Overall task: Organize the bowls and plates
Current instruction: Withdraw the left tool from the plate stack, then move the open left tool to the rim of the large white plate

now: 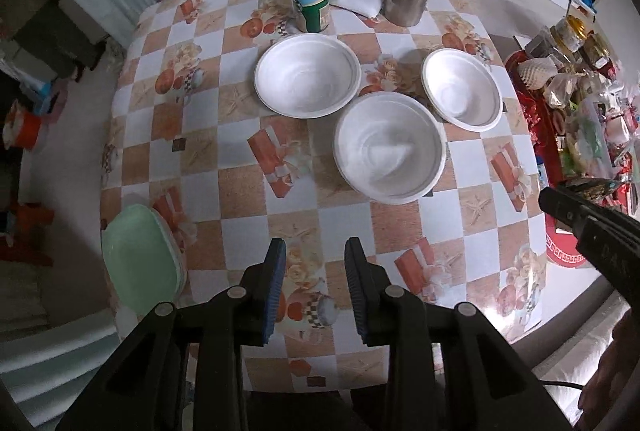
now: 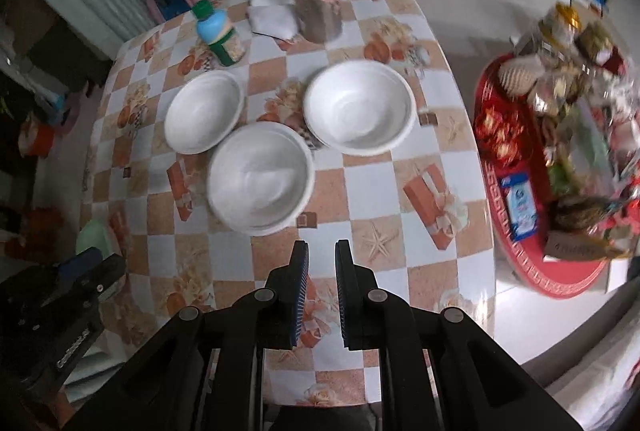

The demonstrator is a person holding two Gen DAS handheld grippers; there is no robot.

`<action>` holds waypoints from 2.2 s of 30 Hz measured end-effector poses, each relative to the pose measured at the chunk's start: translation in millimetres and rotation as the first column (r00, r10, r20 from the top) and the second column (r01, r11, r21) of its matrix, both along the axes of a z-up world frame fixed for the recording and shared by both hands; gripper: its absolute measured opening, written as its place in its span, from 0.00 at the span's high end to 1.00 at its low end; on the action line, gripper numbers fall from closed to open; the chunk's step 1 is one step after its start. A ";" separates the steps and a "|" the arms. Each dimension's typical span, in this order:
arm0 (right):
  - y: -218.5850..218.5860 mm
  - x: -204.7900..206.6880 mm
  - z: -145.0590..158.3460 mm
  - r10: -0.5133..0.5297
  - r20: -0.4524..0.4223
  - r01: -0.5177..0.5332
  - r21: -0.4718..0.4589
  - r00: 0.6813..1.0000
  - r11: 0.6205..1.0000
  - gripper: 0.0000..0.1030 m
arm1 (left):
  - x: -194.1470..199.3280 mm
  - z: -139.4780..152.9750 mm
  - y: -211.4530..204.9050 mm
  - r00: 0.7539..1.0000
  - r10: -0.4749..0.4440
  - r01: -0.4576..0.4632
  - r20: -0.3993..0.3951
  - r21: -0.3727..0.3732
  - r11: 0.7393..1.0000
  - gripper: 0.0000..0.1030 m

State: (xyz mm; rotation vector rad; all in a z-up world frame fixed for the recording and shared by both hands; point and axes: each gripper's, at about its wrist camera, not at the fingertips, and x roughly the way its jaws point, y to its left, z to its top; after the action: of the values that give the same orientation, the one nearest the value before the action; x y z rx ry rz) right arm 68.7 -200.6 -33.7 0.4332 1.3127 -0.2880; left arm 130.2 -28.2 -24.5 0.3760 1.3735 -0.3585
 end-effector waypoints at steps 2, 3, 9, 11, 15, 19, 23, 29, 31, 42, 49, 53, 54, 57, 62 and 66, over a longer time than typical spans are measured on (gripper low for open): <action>-14.8 -7.5 -4.4 -0.019 0.005 0.019 0.036 1.000 0.999 0.86 | -1.1 2.4 -1.1 1.000 0.015 -0.015 0.007 0.013 1.000 0.63; -18.8 -9.1 -5.8 -0.022 0.006 0.022 0.043 1.000 0.999 0.86 | -1.2 4.6 -0.8 1.000 0.023 -0.023 0.012 0.020 1.000 0.63; -51.8 -16.5 -11.3 -0.072 0.010 0.071 0.077 0.997 0.995 0.86 | -1.2 12.5 -1.6 0.998 0.037 -0.039 0.044 0.044 0.998 0.57; -58.1 -17.2 -10.9 -0.078 0.016 0.076 0.085 0.997 0.993 0.86 | -2.2 12.4 -2.1 0.998 0.037 -0.039 0.047 0.045 0.998 0.53; -63.6 -19.0 -9.7 -0.087 0.022 0.085 0.093 0.996 0.992 0.86 | -0.1 11.0 -3.7 0.999 0.039 -0.041 0.034 0.035 0.999 0.53; -62.2 -20.9 -7.8 -0.084 0.011 0.083 0.090 0.996 0.993 0.62 | 2.0 12.3 -8.4 0.999 0.030 -0.031 0.034 0.020 0.999 0.52; -56.0 -22.3 9.5 -0.067 0.072 0.066 0.015 0.995 0.998 0.12 | 4.1 10.5 -8.6 0.999 0.017 -0.017 0.028 0.013 1.000 0.52; -49.9 -11.5 14.9 -0.052 0.069 0.052 -0.004 0.996 0.999 0.12 | 11.9 6.3 -0.2 1.000 0.026 -0.026 0.015 0.002 1.000 0.52; -46.8 -8.2 14.5 -0.048 0.063 0.048 -0.010 0.997 0.999 0.12 | 17.1 4.6 3.6 0.999 0.033 -0.033 0.007 -0.005 0.999 0.52; -15.0 24.3 15.5 0.038 0.018 -0.036 -0.081 0.999 0.996 0.12 | 54.9 -10.8 24.7 0.995 0.099 -0.100 -0.023 -0.006 0.995 0.52; -1.2 47.7 13.0 0.068 -0.009 -0.068 -0.094 0.998 0.993 0.12 | 82.9 -25.9 31.5 0.989 0.128 -0.132 -0.079 -0.045 0.990 0.53; 2.6 66.0 8.0 0.081 -0.012 -0.082 -0.070 0.997 0.994 0.12 | 100.7 -28.1 33.9 0.987 0.156 -0.159 -0.042 -0.059 0.986 0.53; 4.5 72.4 5.7 0.088 -0.015 -0.089 -0.067 0.996 0.994 0.12 | 106.2 -30.6 33.9 0.986 0.161 -0.163 -0.045 -0.062 0.985 0.53; 8.5 89.1 2.5 0.109 -0.008 -0.109 -0.051 0.994 0.993 0.12 | 123.4 -41.4 31.9 0.984 0.164 -0.168 -0.067 -0.056 0.984 0.53; 16.2 124.2 -7.5 0.151 0.000 -0.151 -0.036 0.989 0.988 0.12 | 146.4 -62.0 19.9 0.985 0.139 -0.145 -0.104 -0.053 0.988 0.53; 17.0 152.8 -26.2 0.184 -0.012 -0.184 -0.005 0.983 0.983 0.12 | 164.7 -82.3 12.5 0.986 0.130 -0.135 -0.108 -0.037 0.990 0.53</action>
State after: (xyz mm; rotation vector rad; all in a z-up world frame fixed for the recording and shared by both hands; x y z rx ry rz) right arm 221.4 -183.6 -59.9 0.3022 1.3526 -0.1397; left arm 294.8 -15.8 -106.7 0.2301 1.4827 -0.3019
